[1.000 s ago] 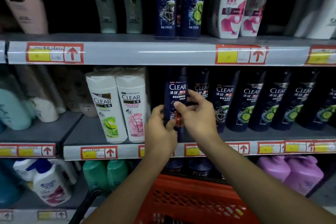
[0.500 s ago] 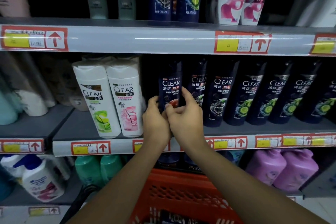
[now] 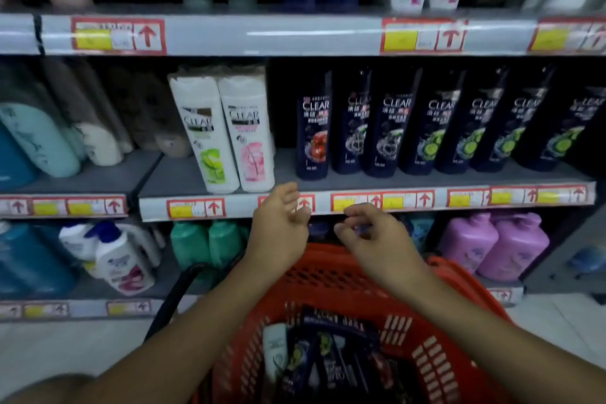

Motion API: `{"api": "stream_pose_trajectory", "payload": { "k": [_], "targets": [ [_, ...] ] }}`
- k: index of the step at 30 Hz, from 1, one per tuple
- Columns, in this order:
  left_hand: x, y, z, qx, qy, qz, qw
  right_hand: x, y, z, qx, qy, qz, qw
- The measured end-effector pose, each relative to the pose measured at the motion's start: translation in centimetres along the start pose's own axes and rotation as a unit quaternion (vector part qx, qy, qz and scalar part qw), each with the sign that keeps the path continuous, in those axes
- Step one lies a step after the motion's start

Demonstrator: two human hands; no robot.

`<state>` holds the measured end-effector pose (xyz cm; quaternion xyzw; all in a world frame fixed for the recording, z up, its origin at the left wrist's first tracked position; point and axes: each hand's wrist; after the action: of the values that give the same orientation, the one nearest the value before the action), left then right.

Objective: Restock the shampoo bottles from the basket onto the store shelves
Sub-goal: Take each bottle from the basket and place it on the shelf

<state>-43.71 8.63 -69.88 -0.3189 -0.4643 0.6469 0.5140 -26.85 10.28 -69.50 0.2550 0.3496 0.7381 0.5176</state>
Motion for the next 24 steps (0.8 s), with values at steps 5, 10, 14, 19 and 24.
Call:
{"api": "stream_pose_trajectory", "payload": {
  "k": [5,10,14,19,24],
  "targets": [
    [-5.2,4.9,-0.4,0.109,0.116,0.035,0.987,-3.5,-7.4,-1.7,-0.081,0.105,-0.069,0.989],
    [-8.0,10.4,-1.1,0.156,0.217,0.132,0.955,-5.3,-14.2,-3.4,-0.165,0.220,-0.136,0.952],
    [-9.9,14.7,-1.2,0.224,0.279,0.205,0.911,-5.8,-19.1,-5.5,-0.257,0.374,-0.189,0.871],
    [-10.2,16.0,-2.1,0.276,0.358,0.227,0.863,-5.4,-24.0,-7.4,-0.270,0.387,-0.229,0.851],
    [-8.6,15.6,-4.5,0.282,0.417,0.207,0.839,-5.2,-27.2,-9.4,-0.169,0.405,-0.339,0.832]
  ]
}}
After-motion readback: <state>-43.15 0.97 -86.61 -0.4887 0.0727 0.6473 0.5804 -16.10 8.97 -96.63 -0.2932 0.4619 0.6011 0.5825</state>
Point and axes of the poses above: each hand's wrist, its own x-axis towards the middle knuckle, its own z-axis out of the back of the hand, y = z × x, and after that the axes turned 6 degrees about y, right-handed
